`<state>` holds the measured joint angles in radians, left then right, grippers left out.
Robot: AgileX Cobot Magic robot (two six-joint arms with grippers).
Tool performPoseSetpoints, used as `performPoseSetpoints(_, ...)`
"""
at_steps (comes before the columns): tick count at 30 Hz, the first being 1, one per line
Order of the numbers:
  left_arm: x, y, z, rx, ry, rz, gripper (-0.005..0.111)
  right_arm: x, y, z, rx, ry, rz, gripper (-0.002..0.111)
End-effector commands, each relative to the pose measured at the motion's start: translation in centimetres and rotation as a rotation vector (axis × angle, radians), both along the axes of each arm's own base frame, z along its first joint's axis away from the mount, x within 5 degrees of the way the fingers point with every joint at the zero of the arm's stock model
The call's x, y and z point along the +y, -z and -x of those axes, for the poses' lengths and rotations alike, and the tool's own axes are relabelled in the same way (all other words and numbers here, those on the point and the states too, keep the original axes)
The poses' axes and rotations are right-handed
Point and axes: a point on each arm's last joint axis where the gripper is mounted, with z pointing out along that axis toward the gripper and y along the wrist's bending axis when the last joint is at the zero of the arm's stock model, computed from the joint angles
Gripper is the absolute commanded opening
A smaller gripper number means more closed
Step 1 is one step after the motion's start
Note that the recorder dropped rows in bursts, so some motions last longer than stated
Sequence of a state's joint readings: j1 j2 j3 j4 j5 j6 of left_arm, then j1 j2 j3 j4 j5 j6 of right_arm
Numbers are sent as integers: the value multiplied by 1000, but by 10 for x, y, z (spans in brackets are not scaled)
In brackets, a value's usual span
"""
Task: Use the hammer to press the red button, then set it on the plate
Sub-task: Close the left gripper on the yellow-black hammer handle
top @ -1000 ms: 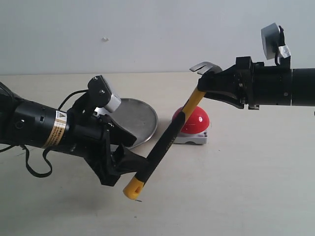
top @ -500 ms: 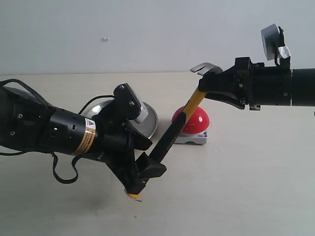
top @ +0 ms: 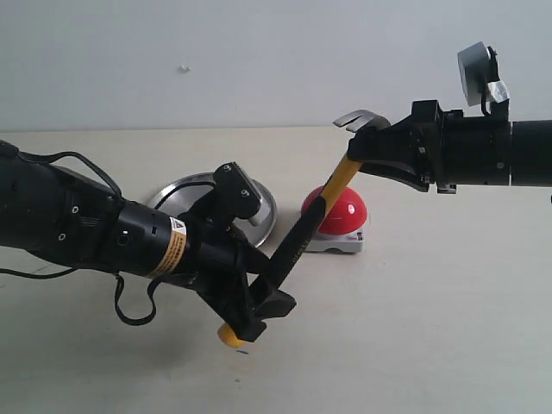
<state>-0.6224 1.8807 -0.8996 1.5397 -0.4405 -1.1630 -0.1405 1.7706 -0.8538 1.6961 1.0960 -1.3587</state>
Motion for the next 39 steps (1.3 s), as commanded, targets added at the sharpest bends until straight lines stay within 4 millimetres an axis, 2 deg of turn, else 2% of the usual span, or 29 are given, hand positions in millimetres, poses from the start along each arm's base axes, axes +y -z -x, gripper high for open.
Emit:
performPoseSetpoints(1, -5, -5, -4, -16, -17, 15, 65, 2, -13, -2, -42, -2, -67, 0)
performPoseSetpoints(11, -4, -6, -5, 1, -47, 19, 62, 2, -13, -2, -42, -2, -67, 0)
performPoseSetpoints(16, -5, -6, -3, 16, -33, 23, 38, 1, -13, -2, -41, -1, -65, 0)
performPoseSetpoints(22, -7, -7, 0, 31, 0, 44, 24, 1, -13, -2, -41, -1, -65, 0)
performPoseSetpoints(24, -7, -6, 0, 29, 1, 38, 29, 1, -13, -2, -41, -1, -65, 0)
performPoseSetpoints(27, -7, -6, 0, 36, -7, 41, 50, 1, -13, -2, -41, -1, -65, 0)
performPoseSetpoints(32, -6, -6, -1, 52, -35, 40, 46, 2, -13, -2, -42, -2, -67, 0)
performPoseSetpoints(39, -5, -5, -2, 62, -61, 36, 46, 2, -13, -2, -42, -2, -67, 0)
